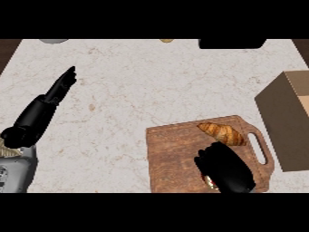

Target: Pick the cupcake from the cutting board and place it in the cardboard box

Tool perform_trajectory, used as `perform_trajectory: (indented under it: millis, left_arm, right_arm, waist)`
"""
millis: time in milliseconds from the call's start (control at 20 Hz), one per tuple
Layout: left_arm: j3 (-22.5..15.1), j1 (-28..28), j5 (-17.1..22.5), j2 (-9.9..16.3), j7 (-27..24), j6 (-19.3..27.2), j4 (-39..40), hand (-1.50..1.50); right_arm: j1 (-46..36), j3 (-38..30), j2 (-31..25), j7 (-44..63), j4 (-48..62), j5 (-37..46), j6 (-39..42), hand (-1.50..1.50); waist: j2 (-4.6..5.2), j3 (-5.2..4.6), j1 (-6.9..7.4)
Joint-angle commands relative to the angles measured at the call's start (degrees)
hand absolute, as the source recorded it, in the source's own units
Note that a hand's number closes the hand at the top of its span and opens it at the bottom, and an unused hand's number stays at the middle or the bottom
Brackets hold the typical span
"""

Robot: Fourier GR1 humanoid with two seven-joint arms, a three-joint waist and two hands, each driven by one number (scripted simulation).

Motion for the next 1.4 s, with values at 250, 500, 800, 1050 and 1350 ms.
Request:
perform_trajectory:
  millis: [250, 500, 800, 1050, 1350]
  left_arm:
    - [1.1, 1.4, 0.2, 0.3, -1.0, 0.2, 1.1, 0.0]
    - [3.1, 1.3, 1.2, 1.4, -0.2, 0.1, 0.7, 0.0]
    - [2.5, 4.6, -0.2, 1.0, -2.5, 1.0, 0.0, 0.0]
    - [1.8, 4.1, -0.3, 0.5, -2.6, 0.8, -0.6, 0.0]
    - [-0.5, 4.0, -1.7, -1.2, -3.4, 0.9, -0.2, 0.0]
  right_arm:
    - [12.4, 9.9, -19.9, -33.5, -17.9, -8.4, -13.7, 1.5]
    - [18.7, 0.1, -33.2, -43.5, -27.2, -16.3, -24.6, 1.5]
    - [27.4, -14.7, -37.8, -43.7, -30.0, -38.4, -28.7, 1.5]
    - [29.4, -27.5, -39.0, -43.8, -26.2, -57.8, -26.7, 1.5]
    - [26.9, -43.9, -43.4, -48.0, -13.0, -78.1, -14.3, 1.5]
  waist:
    - [-0.42, 0.23, -2.76]
    - [-0.39, 0.21, -3.73]
    - [-0.05, 0.11, -3.66]
    - [0.22, 0.05, -2.68]
    - [0.31, 0.0, -0.78]
